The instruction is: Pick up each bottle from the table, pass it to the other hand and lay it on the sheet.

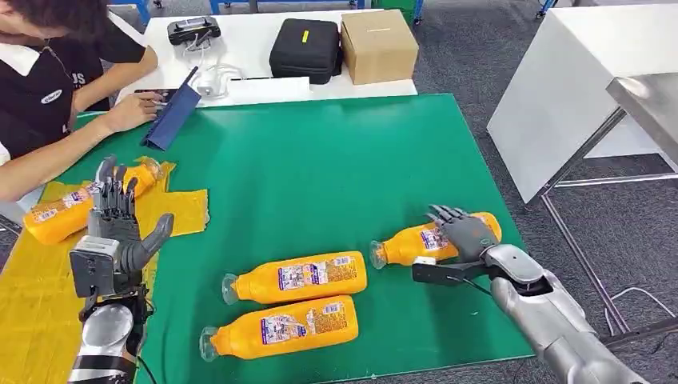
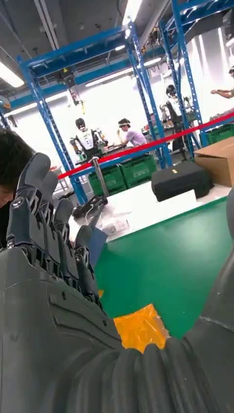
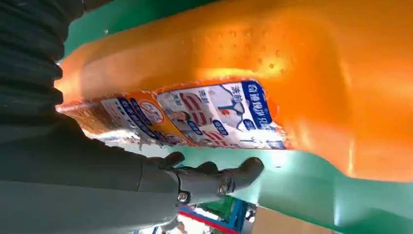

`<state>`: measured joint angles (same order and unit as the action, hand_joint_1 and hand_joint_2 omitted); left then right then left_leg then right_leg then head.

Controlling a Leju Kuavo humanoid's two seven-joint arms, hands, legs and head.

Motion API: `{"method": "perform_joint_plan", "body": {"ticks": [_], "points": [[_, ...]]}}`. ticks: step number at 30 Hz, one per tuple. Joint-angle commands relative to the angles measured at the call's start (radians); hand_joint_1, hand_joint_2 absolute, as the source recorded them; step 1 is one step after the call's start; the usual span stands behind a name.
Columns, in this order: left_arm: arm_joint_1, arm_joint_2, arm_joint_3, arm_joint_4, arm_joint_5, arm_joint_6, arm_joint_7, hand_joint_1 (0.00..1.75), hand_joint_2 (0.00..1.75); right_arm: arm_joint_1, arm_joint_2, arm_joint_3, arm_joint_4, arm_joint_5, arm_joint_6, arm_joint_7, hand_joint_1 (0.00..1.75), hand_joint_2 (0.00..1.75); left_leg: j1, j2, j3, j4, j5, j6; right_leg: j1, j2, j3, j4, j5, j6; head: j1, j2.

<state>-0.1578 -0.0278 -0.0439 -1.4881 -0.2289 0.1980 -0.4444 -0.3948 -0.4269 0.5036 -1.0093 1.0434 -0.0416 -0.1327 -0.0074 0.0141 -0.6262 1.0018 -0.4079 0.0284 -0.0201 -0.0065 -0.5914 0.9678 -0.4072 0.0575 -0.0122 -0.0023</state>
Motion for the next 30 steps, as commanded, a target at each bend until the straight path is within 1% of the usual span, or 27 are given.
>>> {"method": "perform_joint_plan", "body": {"ticks": [1,2,3,4,5,7,9,13,14,15,16,17,18,19,20,24,26,30], "points": [[-0.014,-0.001,-0.01,0.027,-0.002,0.001,0.013,0.0,1.75,-0.084,0.063,0.052,0.191,0.038,-0.022,0.052,0.0,1.75,0.002,0.0,0.004,0.0,-0.001,-0.002,0.001,0.002,0.004,-0.001,0.0,-0.002,0.0,0.0],[-0.014,-0.001,-0.01,0.027,-0.002,0.001,0.013,0.0,1.75,-0.084,0.063,0.052,0.191,0.038,-0.022,0.052,0.0,1.75,0.002,0.0,0.006,0.0,-0.002,-0.002,0.002,0.002,0.006,-0.001,-0.001,-0.003,0.0,0.0],[-0.014,-0.001,-0.01,0.027,-0.002,0.001,0.013,0.0,1.75,-0.084,0.063,0.052,0.191,0.038,-0.022,0.052,0.0,1.75,0.002,0.0,0.005,0.0,-0.002,-0.002,0.002,0.002,0.005,-0.001,-0.001,-0.003,0.0,0.0],[-0.015,-0.001,-0.009,0.028,-0.001,0.002,0.013,0.0,1.75,-0.089,0.072,0.048,0.216,0.044,-0.033,0.058,0.0,1.75,0.002,0.001,0.006,0.0,-0.002,-0.002,0.002,0.002,0.006,-0.001,-0.001,-0.003,0.0,0.0],[-0.015,-0.001,-0.009,0.028,-0.001,0.002,0.013,0.0,1.75,-0.09,0.075,0.045,0.226,0.048,-0.036,0.062,0.0,1.75,0.002,0.001,0.004,0.0,-0.001,-0.001,0.001,0.001,0.004,-0.001,0.0,-0.002,0.0,0.0],[-0.016,-0.002,-0.011,0.031,-0.002,0.002,0.014,0.0,1.75,-0.089,0.087,0.042,0.255,0.059,-0.045,0.069,0.0,1.75,0.002,0.001,0.008,0.0,-0.002,-0.002,0.002,0.002,0.007,-0.001,-0.001,-0.003,0.0,0.0],[-0.017,-0.003,-0.013,0.039,-0.002,0.0,0.017,0.0,1.75,-0.095,0.101,0.043,0.289,0.068,-0.048,0.066,0.0,1.75,0.002,0.0,0.008,0.0,-0.002,-0.002,0.002,0.001,0.007,-0.002,-0.001,-0.003,0.0,0.0],[-0.018,-0.006,-0.011,0.056,-0.001,0.0,0.018,0.0,1.75,-0.117,0.11,0.053,0.336,0.096,-0.036,0.084,0.0,1.75,0.002,0.0,0.009,-0.001,-0.001,-0.002,0.002,0.001,0.009,-0.002,0.0,-0.003,0.0,0.0],[-0.017,-0.007,-0.01,0.059,-0.002,0.002,0.017,0.0,1.75,-0.122,0.112,0.055,0.344,0.105,-0.029,0.091,0.07,1.75,0.001,0.001,0.008,-0.001,0.0,-0.001,0.001,0.001,0.007,-0.002,0.0,-0.002,0.0,0.0],[-0.016,-0.008,-0.008,0.06,-0.002,0.002,0.017,0.0,1.75,-0.126,0.113,0.055,0.352,0.114,-0.024,0.095,0.24,1.75,0.002,0.001,0.01,-0.001,-0.001,-0.002,0.002,0.002,0.009,-0.002,0.0,-0.003,0.0,0.0],[-0.016,-0.008,-0.007,0.062,-0.001,0.002,0.018,0.0,1.75,-0.129,0.113,0.057,0.355,0.121,-0.022,0.098,0.35,1.75,0.002,0.0,0.011,-0.001,-0.001,-0.002,0.002,0.002,0.01,-0.002,0.0,-0.003,0.0,0.0],[-0.014,-0.008,-0.004,0.063,-0.001,0.002,0.019,0.0,1.75,-0.13,0.114,0.072,0.344,0.142,-0.04,0.1,1.29,1.75,0.001,0.002,0.011,-0.001,0.0,-0.001,0.001,0.002,0.009,-0.002,0.001,-0.002,0.0,0.0],[-0.013,-0.007,-0.004,0.063,-0.001,0.002,0.019,0.0,1.75,-0.131,0.117,0.073,0.339,0.144,-0.047,0.101,1.29,1.75,0.002,0.002,0.012,-0.001,0.0,-0.002,0.002,0.002,0.009,-0.002,0.001,-0.003,0.0,0.0],[-0.01,-0.008,0.002,0.059,-0.001,0.002,0.019,0.0,1.75,-0.123,0.121,0.069,0.307,0.141,-0.047,0.095,1.33,1.75,0.001,0.004,0.011,-0.001,0.0,-0.001,0.001,0.003,0.008,-0.002,0.001,-0.002,0.0,0.0],[-0.01,-0.008,0.003,0.059,-0.002,0.001,0.019,0.0,1.75,-0.12,0.12,0.067,0.29,0.135,-0.046,0.089,1.34,1.75,0.002,0.004,0.012,-0.001,0.0,-0.002,0.001,0.003,0.009,-0.002,0.001,-0.003,0.0,0.0],[-0.009,-0.008,0.007,0.057,-0.003,-0.001,0.021,0.0,1.75,-0.117,0.11,0.076,0.236,0.137,-0.026,0.089,1.55,1.75,0.001,0.004,0.011,-0.001,0.001,-0.002,0.001,0.003,0.008,-0.002,0.003,-0.005,0.0,0.0],[-0.009,-0.009,0.009,0.06,-0.003,-0.002,0.021,0.0,1.75,-0.119,0.103,0.081,0.23,0.137,-0.014,0.088,1.55,1.75,0.001,0.004,0.01,-0.001,0.002,-0.002,0.001,0.003,0.008,-0.001,0.003,-0.004,0.0,0.0],[-0.014,-0.01,0.006,0.072,-0.004,-0.001,0.022,0.0,1.75,-0.129,0.093,0.103,0.247,0.132,0.027,0.087,1.64,1.75,0.002,0.003,0.012,0.0,0.001,-0.003,0.002,0.002,0.009,-0.001,0.003,-0.005,0.0,0.0]]}}
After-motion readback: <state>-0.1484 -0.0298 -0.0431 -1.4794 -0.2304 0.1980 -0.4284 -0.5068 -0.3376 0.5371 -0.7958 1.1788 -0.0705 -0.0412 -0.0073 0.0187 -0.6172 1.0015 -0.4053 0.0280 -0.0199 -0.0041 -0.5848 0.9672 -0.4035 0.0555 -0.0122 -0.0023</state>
